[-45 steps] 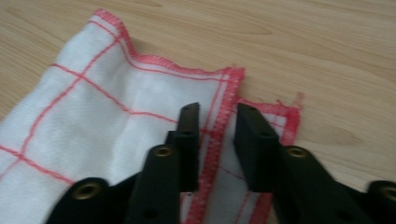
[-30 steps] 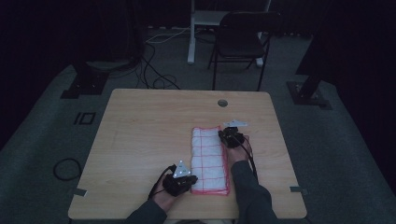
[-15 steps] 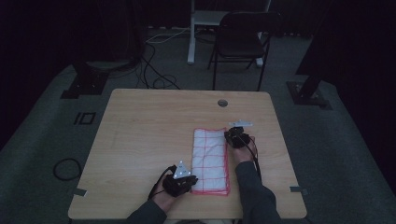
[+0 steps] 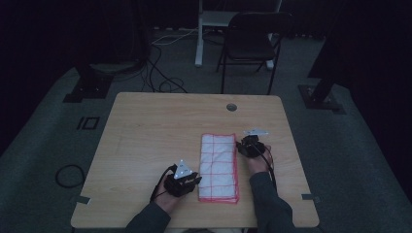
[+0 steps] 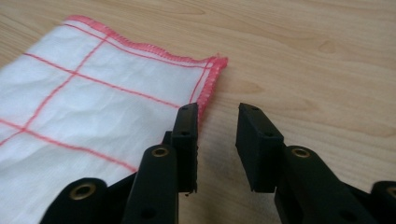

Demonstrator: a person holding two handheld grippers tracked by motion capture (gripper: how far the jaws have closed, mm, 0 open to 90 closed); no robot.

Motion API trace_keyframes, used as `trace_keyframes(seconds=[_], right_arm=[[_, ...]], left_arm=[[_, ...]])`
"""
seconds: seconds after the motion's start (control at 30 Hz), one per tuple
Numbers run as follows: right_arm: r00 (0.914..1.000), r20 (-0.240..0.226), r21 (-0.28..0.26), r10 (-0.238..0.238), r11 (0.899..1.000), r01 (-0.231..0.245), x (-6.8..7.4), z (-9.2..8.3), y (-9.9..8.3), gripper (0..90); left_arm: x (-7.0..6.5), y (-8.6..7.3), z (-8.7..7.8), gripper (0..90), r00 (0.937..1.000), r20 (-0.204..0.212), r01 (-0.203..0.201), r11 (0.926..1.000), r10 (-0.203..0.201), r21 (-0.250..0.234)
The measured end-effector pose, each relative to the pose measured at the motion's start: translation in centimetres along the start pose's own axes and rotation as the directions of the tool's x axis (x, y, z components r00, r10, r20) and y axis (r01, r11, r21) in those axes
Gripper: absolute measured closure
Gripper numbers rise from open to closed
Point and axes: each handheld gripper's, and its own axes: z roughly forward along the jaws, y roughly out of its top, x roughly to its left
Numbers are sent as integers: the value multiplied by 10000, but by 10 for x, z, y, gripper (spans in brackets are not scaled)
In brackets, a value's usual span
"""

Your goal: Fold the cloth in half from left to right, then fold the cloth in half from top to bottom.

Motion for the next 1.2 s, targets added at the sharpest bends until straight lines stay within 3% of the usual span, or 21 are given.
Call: trace_keyframes(seconds=[0.07, 0.27, 0.53, 0.87, 1.2], right_arm=[[9997, -227, -67, 25, 10000, -27, -1, -2, -3, 681], [9994, -342, -172, -50, 9998, 44, -4, -7, -8, 667], [9993, -343, -127, -119, 9999, 115, -7, -8, -10, 651], [9990, -419, -150, -180, 9997, 174, -7, -7, -10, 644], [9988, -491, -336, -56, 9994, 40, -8, -8, -4, 637]], left_arm=[[3, 2, 0, 730, 10000, -75, -62, 10000, 61, -54], [12, 9, 2, 709, 9994, -349, -57, 9998, 50, -184], [31, 15, 4, 707, 9975, -458, 524, 9976, -544, -443], [48, 22, 7, 700, 9941, -802, 689, 9961, -732, -554], [65, 48, 21, 678, 9887, -1194, 819, 9936, -908, -774]])
